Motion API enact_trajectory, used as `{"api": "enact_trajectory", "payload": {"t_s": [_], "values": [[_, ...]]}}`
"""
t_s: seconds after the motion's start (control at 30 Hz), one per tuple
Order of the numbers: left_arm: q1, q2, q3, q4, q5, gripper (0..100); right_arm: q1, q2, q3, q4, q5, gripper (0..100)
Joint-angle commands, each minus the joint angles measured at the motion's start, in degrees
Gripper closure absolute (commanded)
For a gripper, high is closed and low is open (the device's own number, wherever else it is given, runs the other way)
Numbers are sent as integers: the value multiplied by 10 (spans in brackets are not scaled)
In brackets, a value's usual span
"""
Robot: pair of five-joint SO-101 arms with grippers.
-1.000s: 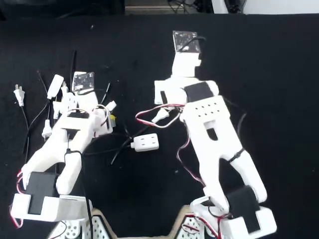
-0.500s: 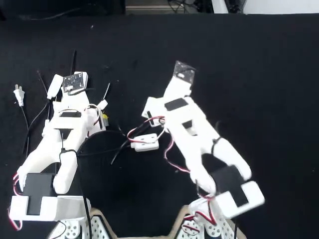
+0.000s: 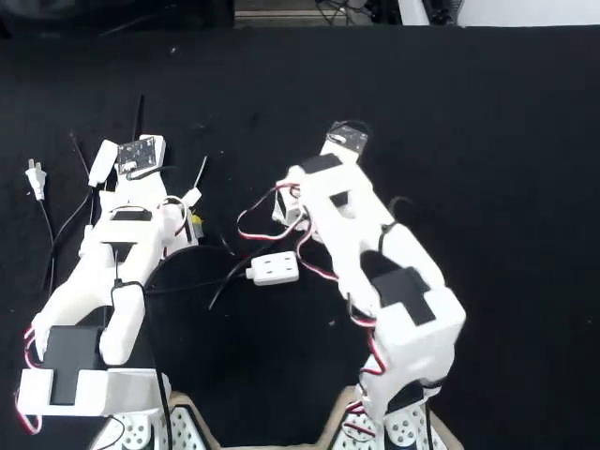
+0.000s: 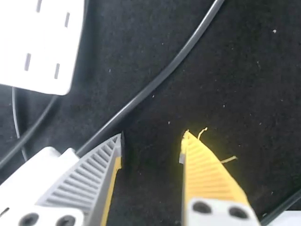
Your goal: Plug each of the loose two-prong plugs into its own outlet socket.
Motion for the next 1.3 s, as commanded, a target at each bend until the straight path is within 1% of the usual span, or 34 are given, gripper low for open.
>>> {"api": "enact_trajectory", "payload": {"t_s": [0.0,0.17,0.37,0.47,0.63,0.7,0.77,0.97,1.13,1.27], "values": [[-4,-18,-9,4,5,802,9,17,-68,10,-8,783],[3,-18,0,4,5,802,9,73,-117,12,-8,783],[28,-18,-1,0,3,802,22,124,-190,20,-8,783],[29,-18,-2,0,2,802,19,132,-247,68,-8,783],[28,-18,-2,0,1,802,11,135,-338,184,-4,783],[27,-18,-2,0,1,802,11,136,-356,206,-3,783],[27,-18,-2,0,1,802,12,136,-360,200,-3,783],[28,-18,-2,0,1,802,-1,147,-357,138,-9,785],[28,-18,-2,0,1,802,-25,201,-359,93,-10,786],[28,-18,-2,0,1,802,-23,247,-379,77,-10,786]]}}
